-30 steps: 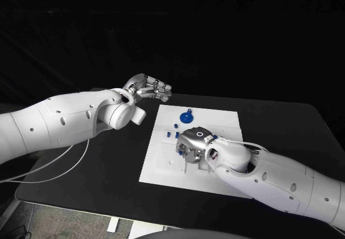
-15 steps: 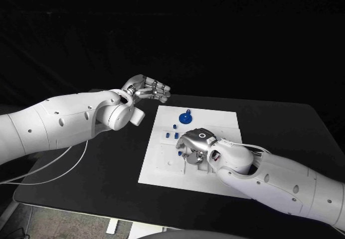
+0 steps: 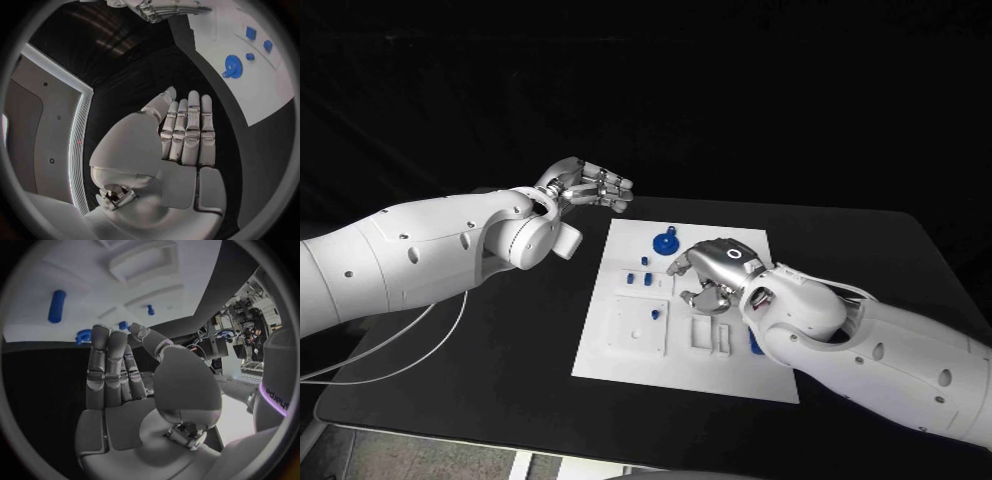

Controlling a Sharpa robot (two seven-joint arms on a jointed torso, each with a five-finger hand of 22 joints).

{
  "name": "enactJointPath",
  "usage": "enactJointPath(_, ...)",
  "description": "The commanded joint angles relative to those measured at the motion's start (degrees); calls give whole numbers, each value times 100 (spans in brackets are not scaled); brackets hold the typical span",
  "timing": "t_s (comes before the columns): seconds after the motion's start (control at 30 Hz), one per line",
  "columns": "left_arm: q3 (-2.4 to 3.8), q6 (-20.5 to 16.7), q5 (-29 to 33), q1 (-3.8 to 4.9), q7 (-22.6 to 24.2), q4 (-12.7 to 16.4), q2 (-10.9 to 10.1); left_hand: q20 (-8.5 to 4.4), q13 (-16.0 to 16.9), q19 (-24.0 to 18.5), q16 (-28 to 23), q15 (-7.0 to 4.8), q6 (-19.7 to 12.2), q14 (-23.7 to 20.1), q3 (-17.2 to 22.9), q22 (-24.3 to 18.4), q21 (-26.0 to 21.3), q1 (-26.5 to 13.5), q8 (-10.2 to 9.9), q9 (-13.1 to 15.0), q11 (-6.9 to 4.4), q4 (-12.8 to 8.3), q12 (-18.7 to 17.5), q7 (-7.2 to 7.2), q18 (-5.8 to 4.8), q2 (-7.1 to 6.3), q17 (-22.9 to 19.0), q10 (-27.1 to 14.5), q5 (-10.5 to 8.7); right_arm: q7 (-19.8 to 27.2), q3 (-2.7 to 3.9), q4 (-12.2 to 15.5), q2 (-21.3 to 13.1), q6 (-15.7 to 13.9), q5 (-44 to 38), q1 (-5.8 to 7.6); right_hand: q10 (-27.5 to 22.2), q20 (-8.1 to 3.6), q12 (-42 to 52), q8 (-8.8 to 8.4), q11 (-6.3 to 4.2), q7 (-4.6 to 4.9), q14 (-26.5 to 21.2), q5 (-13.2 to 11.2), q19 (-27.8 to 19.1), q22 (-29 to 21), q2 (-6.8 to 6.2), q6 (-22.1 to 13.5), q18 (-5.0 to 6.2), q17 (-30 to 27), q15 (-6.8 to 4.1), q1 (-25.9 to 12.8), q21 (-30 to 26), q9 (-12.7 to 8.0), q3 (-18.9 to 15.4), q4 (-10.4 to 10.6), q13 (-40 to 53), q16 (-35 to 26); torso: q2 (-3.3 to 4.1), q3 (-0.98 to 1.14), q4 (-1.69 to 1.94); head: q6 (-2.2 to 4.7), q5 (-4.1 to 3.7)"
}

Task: Assemble the parts on the task board

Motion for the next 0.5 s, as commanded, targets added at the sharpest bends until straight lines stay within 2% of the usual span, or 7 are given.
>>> enactJointPath(0.03, 6, 68, 45, 8, 31, -10, 16, 23, -4, 28, -16, 18, -45, -40, -17, -13, 8, -29, -21, -4, 2, 22, -26, 7, -23, -30, -3, -25, 13, -54, 141, 39, -177, 10, 371, 33, 70, -3, 9, -8, -8, -2, 61, 12, 234, -46, -24, 44, 0, 9, 6, -122, 118, -5, -75, 125, 6, 36, -15, -2, -26, 41, -30)
enactJointPath(0.13, 5, 74, 50, 7, 33, -21, 22, 23, -4, 28, -16, 18, -45, -40, -17, -13, 8, -29, -21, -4, 2, 22, -26, 7, -23, -30, -3, -25, 13, -54, 242, 6, -330, 179, 511, 97, 74, -2, 14, -8, -14, -13, 66, 82, 229, -148, 3, 34, -27, 9, 8, -108, 185, -5, -453, 246, 8, 39, -24, 0, -43, 47, -36)
enactJointPath(0.23, 5, 82, 52, 7, 34, -30, 27, 23, -4, 28, -16, 18, -45, -40, -17, -13, 8, -29, -21, -4, 2, 22, -26, 7, -23, -30, -3, -25, 13, -52, 304, -67, -461, 362, 622, 152, 12, 10, 12, -8, -12, -44, 72, 77, 221, -277, 64, 17, -28, -7, 21, -15, 218, -5, -1050, 380, 8, 31, -30, 0, -59, 51, -40)
enactJointPath(0.33, 4, 86, 53, 6, 34, -36, 28, 23, -4, 28, -16, 18, -45, -40, -17, -13, 8, -29, -21, -4, 2, 22, -26, 7, -23, -30, -3, -25, 13, -52, 332, -164, -516, 539, 684, 179, -23, 18, 14, -9, -5, -66, 63, 56, 215, -344, 95, -7, -30, -13, 30, 47, 225, -5, -1378, 470, 10, 29, -30, 7, -71, 48, -34)
enactJointPath(0.43, 3, 90, 54, 6, 33, -38, 31, 23, -4, 28, -16, 18, -45, -40, -17, -13, 8, -29, -21, -4, 2, 22, -26, 7, -23, -30, -3, -25, 13, -44, 345, -267, -519, 684, 733, 191, -56, 31, 16, -8, 5, -93, 49, -28, 203, -391, 108, -26, -15, -15, 40, 98, 169, -5, -1535, 544, 11, 30, -24, 10, -62, 44, -51)
enactJointPath(0.5, 3, 95, 54, 6, 32, -39, 34, 23, -4, 28, -16, 18, -45, -40, -17, -13, 8, -29, -21, -4, 2, 22, -26, 7, -23, -30, -3, -25, 13, -35, 349, -344, -499, 774, 761, 196, -63, 32, 15, -7, 5, -90, 46, -20, 203, -407, 111, -37, -15, -17, 42, 128, 170, -4, -1611, 590, 11, 32, -22, 2, -47, 41, -65)
